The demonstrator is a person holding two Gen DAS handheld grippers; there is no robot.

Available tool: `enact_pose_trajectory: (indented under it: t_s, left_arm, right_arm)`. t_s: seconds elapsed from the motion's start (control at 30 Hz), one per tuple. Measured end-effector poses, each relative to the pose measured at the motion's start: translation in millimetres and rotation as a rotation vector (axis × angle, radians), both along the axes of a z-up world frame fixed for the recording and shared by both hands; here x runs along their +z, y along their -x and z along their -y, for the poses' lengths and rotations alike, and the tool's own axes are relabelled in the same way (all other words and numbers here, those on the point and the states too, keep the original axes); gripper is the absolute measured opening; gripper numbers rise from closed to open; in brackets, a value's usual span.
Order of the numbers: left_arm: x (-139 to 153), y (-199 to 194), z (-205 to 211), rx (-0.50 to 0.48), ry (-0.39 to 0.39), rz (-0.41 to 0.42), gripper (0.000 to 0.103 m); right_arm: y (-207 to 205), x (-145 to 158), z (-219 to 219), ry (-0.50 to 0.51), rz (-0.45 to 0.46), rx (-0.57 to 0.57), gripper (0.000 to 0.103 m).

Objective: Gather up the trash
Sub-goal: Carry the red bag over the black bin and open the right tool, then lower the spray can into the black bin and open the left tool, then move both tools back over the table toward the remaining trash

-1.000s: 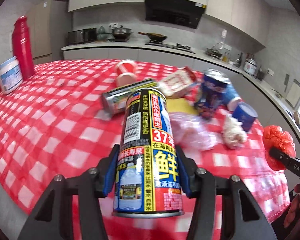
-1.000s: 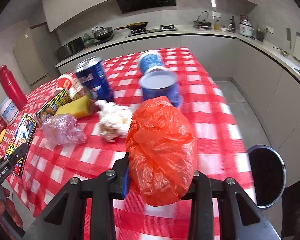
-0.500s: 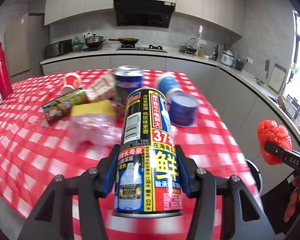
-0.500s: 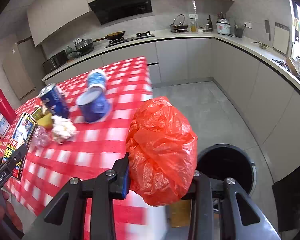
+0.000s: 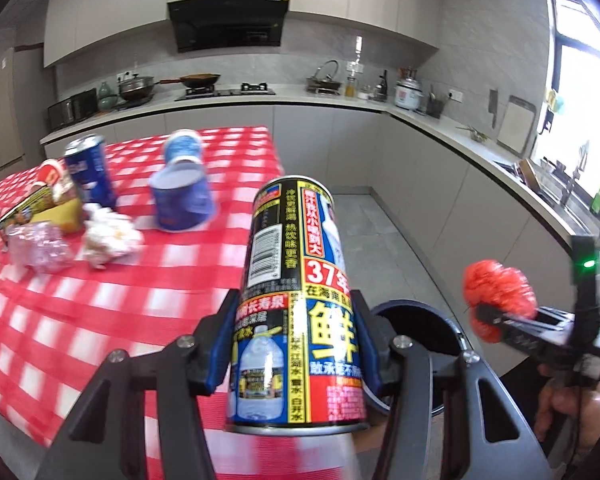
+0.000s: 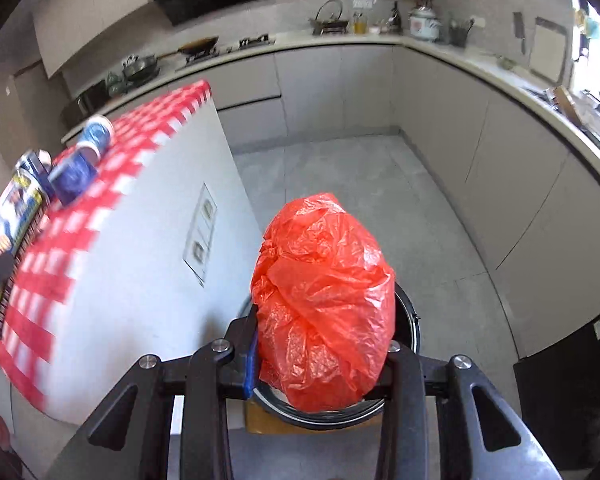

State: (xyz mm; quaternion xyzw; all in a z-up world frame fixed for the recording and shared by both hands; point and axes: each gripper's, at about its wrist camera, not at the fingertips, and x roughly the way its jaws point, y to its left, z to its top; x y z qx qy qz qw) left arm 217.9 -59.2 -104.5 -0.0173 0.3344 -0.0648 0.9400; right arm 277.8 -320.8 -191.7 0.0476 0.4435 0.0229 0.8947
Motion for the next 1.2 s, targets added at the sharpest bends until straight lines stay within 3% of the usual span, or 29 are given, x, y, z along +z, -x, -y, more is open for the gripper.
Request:
enact_pose_trajectory:
  t_s: [0.03, 0.1, 0.4, 0.73, 0.93, 0.97, 1.03, 1.1, 1.2]
  left_arm:
    - [-1, -2, 8, 0.0, -0.004, -0.001, 0.054]
    - [-2, -4, 20, 0.001, -0.01, -0.003, 0.054]
    - [-29, -14, 67, -0.002, -0.023, -0.039, 0.054]
    - [-123, -29, 142, -0.049, -0.016, -0.195, 0.054]
    - [-146, -39, 167, -0.046, 0.011, -0.229, 0.054]
    - [-146, -41, 171, -0.049, 0.019, -0.228, 0.056]
    - [-143, -43, 178, -0.037, 0.001, -0.246, 0.075]
    - [-127, -36, 178, -0.022, -0.005, -0.21, 0.093]
    - [-105, -27, 176, -0.015, -0.02, -0.183, 0.095]
  right_arm:
    - [-5, -7, 4, -0.001, -0.011, 0.008, 0.043]
    - [-17, -22, 17, -0.002, -0.026, 0.01, 0.06]
    - [-26, -31, 63, -0.027, -0.008, -0.022, 0.061]
    - [-3, -56, 123, -0.01, -0.026, -0.087, 0.061]
    - [4, -63, 142, -0.012, -0.034, -0.105, 0.061]
    - [3, -62, 144, -0.016, -0.035, -0.107, 0.061]
    - [5, -60, 147, -0.02, -0.033, -0.107, 0.061]
    - [7, -54, 148, -0.021, -0.022, -0.104, 0.061]
    - [9, -45, 146, -0.032, -0.008, -0.109, 0.064]
